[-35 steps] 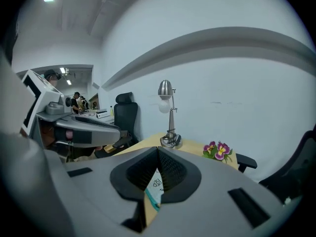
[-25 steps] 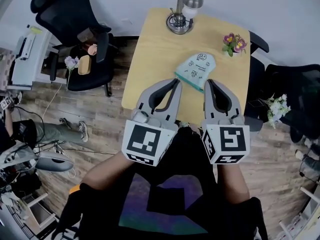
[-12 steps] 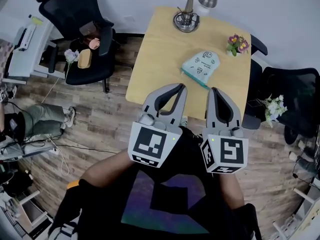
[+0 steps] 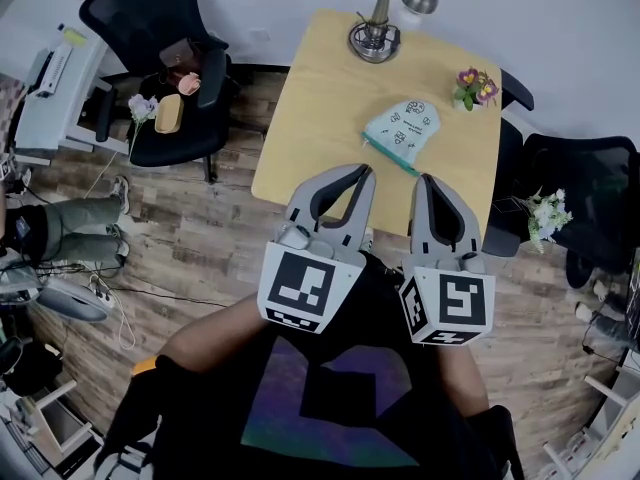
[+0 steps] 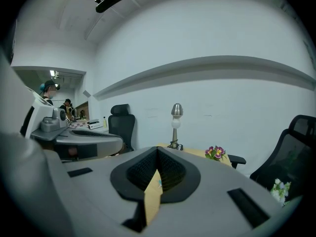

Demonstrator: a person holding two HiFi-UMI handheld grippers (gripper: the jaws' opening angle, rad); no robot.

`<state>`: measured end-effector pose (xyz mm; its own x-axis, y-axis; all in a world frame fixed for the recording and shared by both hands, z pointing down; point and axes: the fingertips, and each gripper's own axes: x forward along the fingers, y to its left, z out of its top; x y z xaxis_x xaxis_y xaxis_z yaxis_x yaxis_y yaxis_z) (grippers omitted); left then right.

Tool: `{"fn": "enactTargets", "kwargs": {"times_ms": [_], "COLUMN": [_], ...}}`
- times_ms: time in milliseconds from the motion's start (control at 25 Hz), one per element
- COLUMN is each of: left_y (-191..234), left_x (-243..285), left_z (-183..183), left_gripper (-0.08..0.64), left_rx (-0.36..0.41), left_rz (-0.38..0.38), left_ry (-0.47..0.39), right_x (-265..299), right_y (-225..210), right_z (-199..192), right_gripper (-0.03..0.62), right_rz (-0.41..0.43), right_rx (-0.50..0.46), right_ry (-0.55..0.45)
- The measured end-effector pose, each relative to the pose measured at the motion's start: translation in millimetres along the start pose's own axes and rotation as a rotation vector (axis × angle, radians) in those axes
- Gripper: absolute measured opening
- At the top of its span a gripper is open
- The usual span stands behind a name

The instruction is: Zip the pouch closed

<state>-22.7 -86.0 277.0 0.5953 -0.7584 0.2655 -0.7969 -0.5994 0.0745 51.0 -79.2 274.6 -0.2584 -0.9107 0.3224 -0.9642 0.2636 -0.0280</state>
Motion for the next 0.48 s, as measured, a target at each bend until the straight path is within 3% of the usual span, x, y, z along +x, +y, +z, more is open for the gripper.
{"fn": "enactTargets", "kwargs": {"times_ms": [480], "left_y": [3.7], "left_x": [10.0], "left_z": [4.9], "left_gripper": [0.012], "left_rx": [0.008], "left_rz": [-0.006], "left_ry": [-0.011], "right_x": [8.1], "right_y": [-5.8], "right_z": [2.4], "right_gripper": [0.014], "right_rz": [-0.01], "right_rx": [-0.003], "right_ry": [-0.003]}}
